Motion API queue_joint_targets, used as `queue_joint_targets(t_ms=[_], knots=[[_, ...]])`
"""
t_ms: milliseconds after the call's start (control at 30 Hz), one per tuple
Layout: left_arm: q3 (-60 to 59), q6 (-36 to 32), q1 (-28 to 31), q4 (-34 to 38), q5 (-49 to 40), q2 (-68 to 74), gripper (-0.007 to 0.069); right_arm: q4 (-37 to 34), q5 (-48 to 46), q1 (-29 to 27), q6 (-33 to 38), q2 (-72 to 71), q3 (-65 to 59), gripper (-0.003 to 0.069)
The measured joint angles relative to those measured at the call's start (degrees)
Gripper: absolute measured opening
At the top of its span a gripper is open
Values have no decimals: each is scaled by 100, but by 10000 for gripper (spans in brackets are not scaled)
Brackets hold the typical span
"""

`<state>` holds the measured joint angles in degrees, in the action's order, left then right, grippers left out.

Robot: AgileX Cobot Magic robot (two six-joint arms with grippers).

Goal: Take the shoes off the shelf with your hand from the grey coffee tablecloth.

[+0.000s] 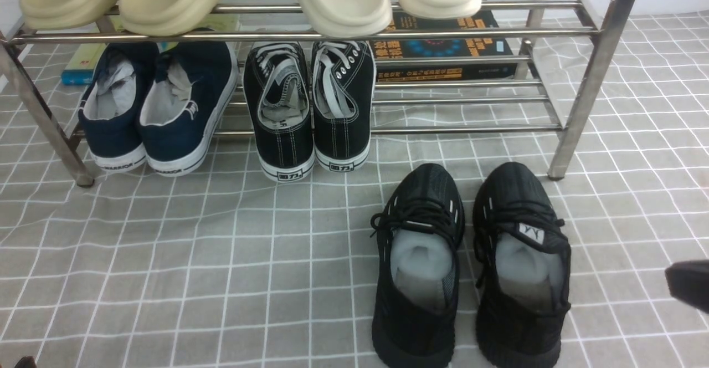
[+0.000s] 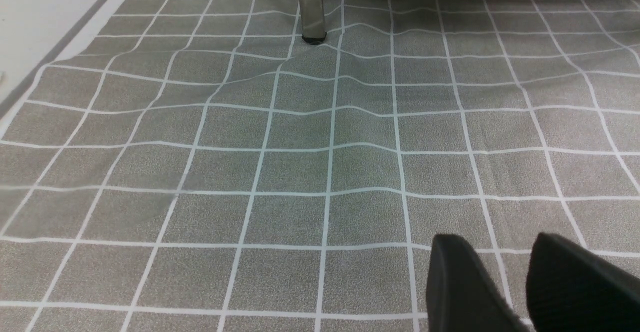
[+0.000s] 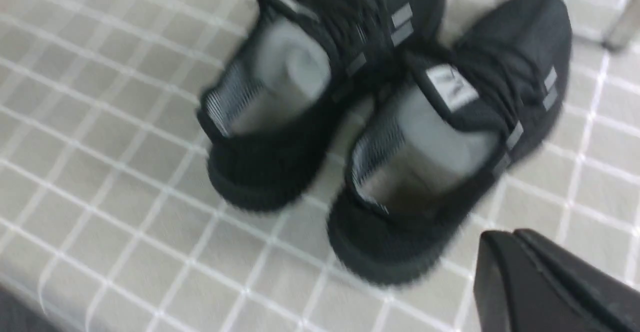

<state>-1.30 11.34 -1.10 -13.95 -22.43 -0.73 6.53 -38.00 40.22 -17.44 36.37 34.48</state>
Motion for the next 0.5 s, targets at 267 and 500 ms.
queue_joint_targets(t_ms=[267, 500], knots=[[0, 0, 0, 0, 0, 0, 240, 130, 2049, 0, 0, -588, -1206, -13], [0, 0, 0, 0, 0, 0, 240, 187, 2091, 0, 0, -595, -1396, -11]])
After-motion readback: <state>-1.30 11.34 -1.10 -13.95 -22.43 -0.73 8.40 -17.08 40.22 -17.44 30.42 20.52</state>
